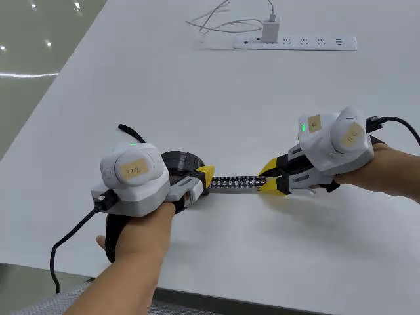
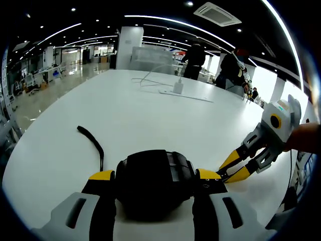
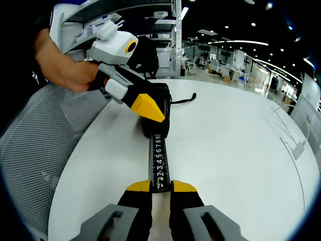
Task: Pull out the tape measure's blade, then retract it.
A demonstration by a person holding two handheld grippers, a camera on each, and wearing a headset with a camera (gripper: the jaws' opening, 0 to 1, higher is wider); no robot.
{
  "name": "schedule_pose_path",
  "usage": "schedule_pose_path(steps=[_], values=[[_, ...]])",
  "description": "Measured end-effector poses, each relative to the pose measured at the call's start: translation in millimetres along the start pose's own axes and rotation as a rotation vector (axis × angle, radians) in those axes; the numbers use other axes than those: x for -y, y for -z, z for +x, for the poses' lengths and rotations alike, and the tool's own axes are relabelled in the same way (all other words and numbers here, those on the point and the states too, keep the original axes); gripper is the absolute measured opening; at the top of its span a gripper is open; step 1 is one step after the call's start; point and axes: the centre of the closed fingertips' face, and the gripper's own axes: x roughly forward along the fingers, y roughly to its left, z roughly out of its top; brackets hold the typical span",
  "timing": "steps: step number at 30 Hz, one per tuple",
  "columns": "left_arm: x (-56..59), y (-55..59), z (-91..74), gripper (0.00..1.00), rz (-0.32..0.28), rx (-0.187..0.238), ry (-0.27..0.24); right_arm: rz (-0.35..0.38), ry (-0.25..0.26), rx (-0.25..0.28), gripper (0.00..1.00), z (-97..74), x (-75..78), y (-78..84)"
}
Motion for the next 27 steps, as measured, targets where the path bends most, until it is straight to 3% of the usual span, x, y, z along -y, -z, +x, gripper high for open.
schedule_pose_path(steps=[27], values=[[-0.2,0.3,0.8,0.57,-0.003,0.000,0.001,-0.029,-0.008,0.010,0.08,26.0,0.7,-23.4]])
